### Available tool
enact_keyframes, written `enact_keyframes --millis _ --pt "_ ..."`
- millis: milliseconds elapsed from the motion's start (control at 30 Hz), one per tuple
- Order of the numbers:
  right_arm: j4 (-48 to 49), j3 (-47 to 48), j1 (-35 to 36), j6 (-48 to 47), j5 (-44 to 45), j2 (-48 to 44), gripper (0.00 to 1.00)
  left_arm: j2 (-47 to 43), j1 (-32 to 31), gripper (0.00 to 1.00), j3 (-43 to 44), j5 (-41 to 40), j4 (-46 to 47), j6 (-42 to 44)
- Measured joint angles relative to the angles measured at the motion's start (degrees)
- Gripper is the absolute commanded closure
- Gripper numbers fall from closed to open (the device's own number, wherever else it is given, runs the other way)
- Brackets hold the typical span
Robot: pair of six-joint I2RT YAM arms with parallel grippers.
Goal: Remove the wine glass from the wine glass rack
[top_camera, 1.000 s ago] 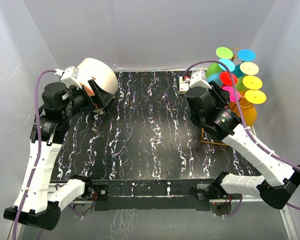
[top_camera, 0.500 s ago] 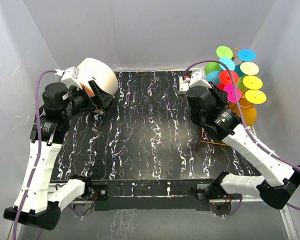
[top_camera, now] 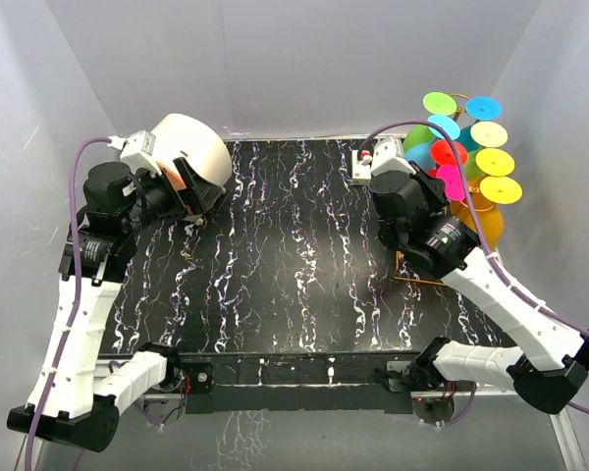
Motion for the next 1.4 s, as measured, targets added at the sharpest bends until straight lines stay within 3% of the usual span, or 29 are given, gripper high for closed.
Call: enact_keyframes --millis 633,1000,1267,1400 --pt "-1.3 3.2 1.4 0.3 -2.9 -0.1 1.00 0.0 0.0 0.01 -0.2 0.0 -0.1 0.0" --pt "-5.3 7.3 1.7 3.6 -9.3 -1.1 1.00 0.4 0.0 0.01 -1.1 0.2 0.1 -0.3" --pt "-9.2 20.8 1.7 16.6 -20.3 0.3 1.00 1.1 0.0 0.01 -2.9 3.7 3.4 -4.3" --pt "-7.1 21.1 1.7 27.5 -30.6 -0.8 1.00 0.3 0.0 0.03 -7.3 8.9 10.6 -11.2"
